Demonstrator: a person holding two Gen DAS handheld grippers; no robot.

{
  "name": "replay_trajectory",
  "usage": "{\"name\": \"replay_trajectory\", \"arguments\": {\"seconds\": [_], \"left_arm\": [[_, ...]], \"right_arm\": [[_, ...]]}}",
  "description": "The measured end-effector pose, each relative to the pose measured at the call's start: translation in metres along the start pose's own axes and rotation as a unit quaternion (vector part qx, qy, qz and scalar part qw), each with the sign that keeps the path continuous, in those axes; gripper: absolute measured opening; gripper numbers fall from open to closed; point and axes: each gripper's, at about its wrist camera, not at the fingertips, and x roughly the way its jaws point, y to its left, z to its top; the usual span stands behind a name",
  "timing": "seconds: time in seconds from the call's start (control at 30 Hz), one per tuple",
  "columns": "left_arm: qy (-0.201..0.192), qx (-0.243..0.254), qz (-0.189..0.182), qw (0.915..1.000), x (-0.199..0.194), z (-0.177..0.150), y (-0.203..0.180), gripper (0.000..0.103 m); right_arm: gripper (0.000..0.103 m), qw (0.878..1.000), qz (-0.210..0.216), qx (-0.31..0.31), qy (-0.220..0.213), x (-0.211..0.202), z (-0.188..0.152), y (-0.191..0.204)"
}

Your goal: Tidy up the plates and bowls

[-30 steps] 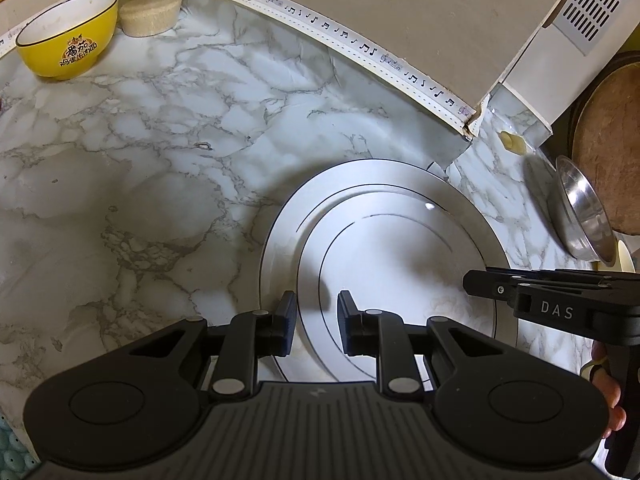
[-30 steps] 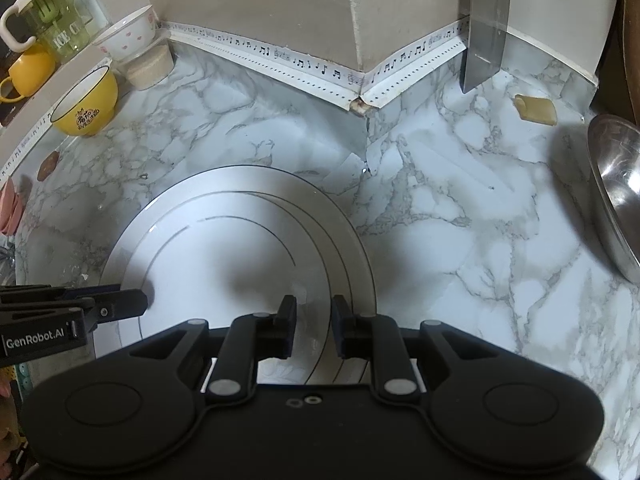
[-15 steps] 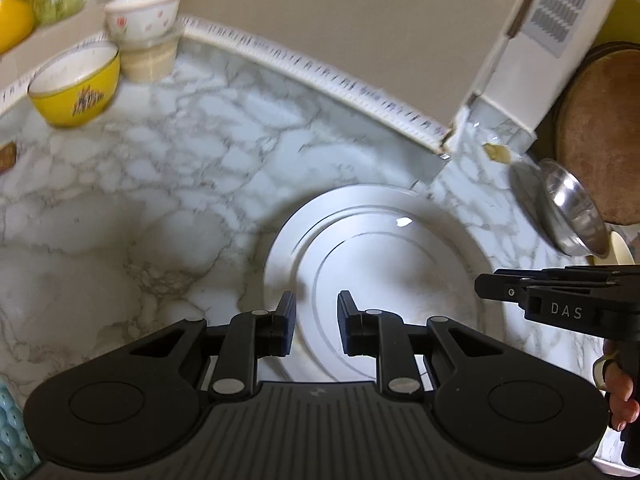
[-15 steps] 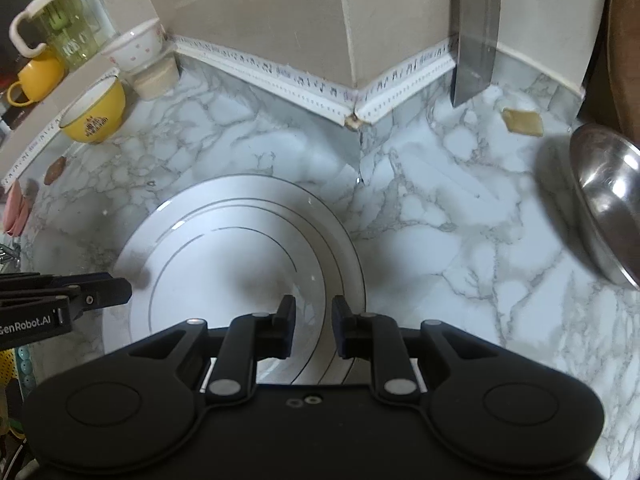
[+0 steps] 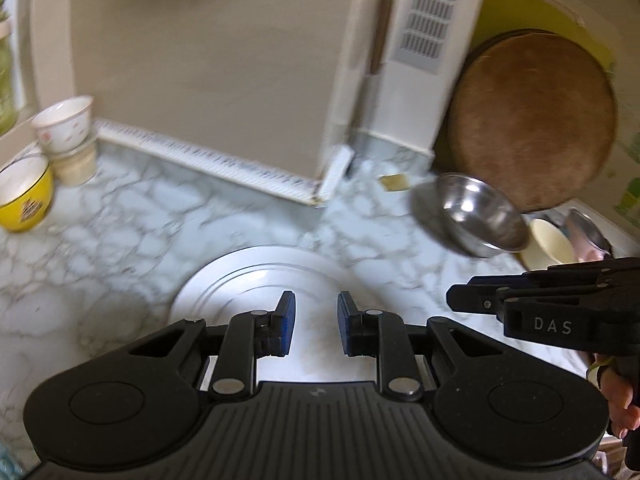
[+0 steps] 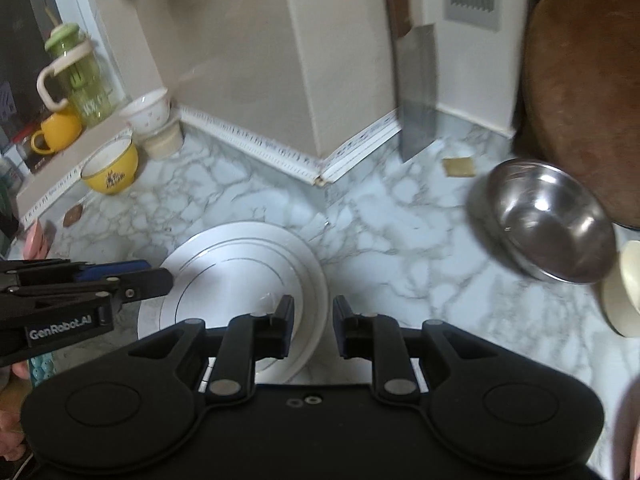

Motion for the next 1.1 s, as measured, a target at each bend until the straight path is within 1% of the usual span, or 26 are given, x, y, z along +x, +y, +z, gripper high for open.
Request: {"name": "replay_trajectory", "arguments": {"seconds": [0.17, 0.2, 0.27, 0.3, 0.33, 0.37, 0.4, 0.43, 0.47, 0.53, 0.6, 0.63, 0.67, 0.7, 0.73, 0.8, 0.87, 0.97, 1.1], "left_arm": [[-0.014, 0.024, -0.018, 0.9994, -0.005, 0.000, -0.024, 0.022], [-0.015, 0.028, -0.021, 0.9993, -0.005, 0.000, -0.029, 0.023], [-0.018, 0.033, -0.030, 0.9988, -0.006, 0.000, -0.037, 0.029], [-0.019, 0.035, -0.033, 0.9986, -0.006, 0.000, -0.041, 0.038], [-0.021, 0.037, -0.036, 0.9984, -0.008, -0.001, -0.046, 0.054], [-0.026, 0.038, -0.038, 0.9982, -0.008, -0.001, -0.051, 0.061], [-0.032, 0.040, -0.040, 0.9979, -0.009, -0.002, -0.055, 0.066], [-0.036, 0.046, -0.044, 0.9973, -0.010, -0.002, -0.061, 0.066], [-0.036, 0.052, -0.048, 0.9968, -0.010, -0.001, -0.068, 0.066], [-0.035, 0.062, -0.059, 0.9957, -0.008, 0.000, -0.081, 0.066], [-0.037, 0.074, -0.068, 0.9942, -0.007, 0.000, -0.095, 0.067], [-0.037, 0.080, -0.074, 0.9934, -0.005, 0.001, -0.101, 0.072], [-0.038, 0.084, -0.080, 0.9925, -0.004, 0.001, -0.108, 0.075], [-0.039, 0.087, -0.086, 0.9917, -0.002, 0.001, -0.115, 0.077], [-0.039, 0.091, -0.093, 0.9908, 0.000, 0.000, -0.122, 0.077], [-0.039, 0.102, -0.107, 0.9883, 0.004, 0.000, -0.137, 0.077], [-0.041, 0.116, -0.119, 0.9852, 0.006, -0.002, -0.153, 0.077], [-0.045, 0.138, -0.140, 0.9795, 0.010, -0.006, -0.179, 0.079], [-0.038, 0.158, -0.167, 0.9724, 0.021, -0.010, -0.212, 0.079]], "right_arm": [[0.025, 0.999, -0.023, 0.011, -0.024, -0.024, -0.013, -0.012], [0.025, 0.999, -0.027, 0.012, -0.029, -0.028, -0.015, -0.015], [0.026, 0.999, -0.036, 0.013, -0.037, -0.037, -0.021, -0.019], [0.027, 0.998, -0.040, 0.015, -0.042, -0.041, -0.023, -0.022], [0.030, 0.998, -0.044, 0.017, -0.046, -0.046, -0.026, -0.025], [0.035, 0.997, -0.047, 0.019, -0.051, -0.050, -0.029, -0.028], [0.039, 0.997, -0.051, 0.021, -0.057, -0.054, -0.032, -0.031], [0.048, 0.996, -0.058, 0.023, -0.065, -0.060, -0.035, -0.035], [0.055, 0.995, -0.062, 0.024, -0.073, -0.065, -0.038, -0.038], [0.057, 0.994, -0.070, 0.026, -0.080, -0.074, -0.044, -0.045], [0.062, 0.993, -0.081, 0.032, -0.085, -0.082, -0.051, -0.053], [0.066, 0.992, -0.088, 0.036, -0.088, -0.086, -0.054, -0.058], [0.074, 0.990, -0.095, 0.041, -0.091, -0.091, -0.058, -0.064], [0.078, 0.989, -0.101, 0.045, -0.094, -0.095, -0.063, -0.068], [0.084, 0.988, -0.111, 0.048, -0.097, -0.100, -0.067, -0.074], [0.087, 0.984, -0.130, 0.057, -0.103, -0.108, -0.075, -0.085], [0.095, 0.980, -0.150, 0.069, -0.110, -0.118, -0.083, -0.098], [0.102, 0.972, -0.179, 0.084, -0.126, -0.134, -0.098, -0.115], [0.103, 0.963, -0.213, 0.107, -0.126, -0.150, -0.116, -0.138]]}}
